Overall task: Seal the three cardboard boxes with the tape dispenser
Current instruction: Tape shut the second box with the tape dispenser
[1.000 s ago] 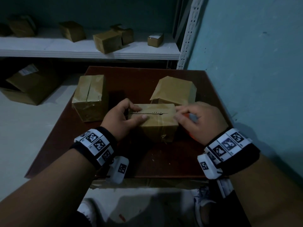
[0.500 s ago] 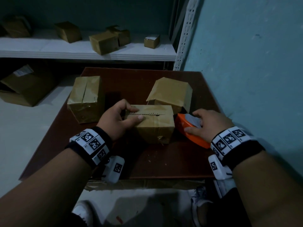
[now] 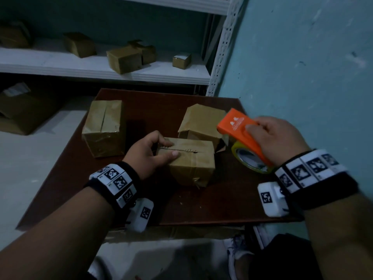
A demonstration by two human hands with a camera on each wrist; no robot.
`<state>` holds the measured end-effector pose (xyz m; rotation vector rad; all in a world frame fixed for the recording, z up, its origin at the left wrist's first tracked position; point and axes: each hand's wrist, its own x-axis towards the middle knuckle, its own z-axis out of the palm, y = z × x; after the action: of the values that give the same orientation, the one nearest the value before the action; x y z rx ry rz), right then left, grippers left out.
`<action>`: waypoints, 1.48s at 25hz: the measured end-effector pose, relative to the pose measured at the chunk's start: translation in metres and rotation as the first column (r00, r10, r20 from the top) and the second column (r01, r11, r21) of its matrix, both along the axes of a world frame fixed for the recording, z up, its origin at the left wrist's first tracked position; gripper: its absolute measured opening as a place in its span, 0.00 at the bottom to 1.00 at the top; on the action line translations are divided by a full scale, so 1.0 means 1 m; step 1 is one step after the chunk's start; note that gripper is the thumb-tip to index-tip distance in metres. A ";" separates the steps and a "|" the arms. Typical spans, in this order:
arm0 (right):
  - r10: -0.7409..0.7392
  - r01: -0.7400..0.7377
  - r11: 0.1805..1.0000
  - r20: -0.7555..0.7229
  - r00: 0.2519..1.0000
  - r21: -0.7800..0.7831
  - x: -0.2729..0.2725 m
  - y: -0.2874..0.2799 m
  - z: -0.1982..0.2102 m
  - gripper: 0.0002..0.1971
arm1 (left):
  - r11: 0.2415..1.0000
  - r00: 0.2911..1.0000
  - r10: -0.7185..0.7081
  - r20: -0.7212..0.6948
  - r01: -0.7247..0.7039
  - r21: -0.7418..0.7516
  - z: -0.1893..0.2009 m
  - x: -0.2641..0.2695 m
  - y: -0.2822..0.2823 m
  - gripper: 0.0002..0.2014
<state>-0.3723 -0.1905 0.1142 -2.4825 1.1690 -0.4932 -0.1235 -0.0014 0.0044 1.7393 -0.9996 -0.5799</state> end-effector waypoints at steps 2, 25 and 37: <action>0.071 -0.071 0.997 0.032 0.997 0.010 0.010 0.018 0.032 0.25 | 0.999 0.999 -0.038 -0.011 0.038 -0.001 -0.001 -0.005 -0.003 0.12; 0.262 -0.256 0.965 -0.238 0.935 0.055 0.082 0.021 0.022 0.32 | 0.999 0.894 0.022 -0.448 -0.031 -0.013 0.046 -0.017 -0.028 0.13; 0.282 -0.278 0.959 -0.266 0.922 0.052 0.078 0.027 0.028 0.29 | 0.997 0.908 -0.011 -0.419 -0.019 -0.069 0.048 -0.009 -0.028 0.17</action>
<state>-0.2947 -0.1640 0.1420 -2.7080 0.8769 -0.0668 -0.1320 -0.0293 0.0528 1.4669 -0.7016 -0.8623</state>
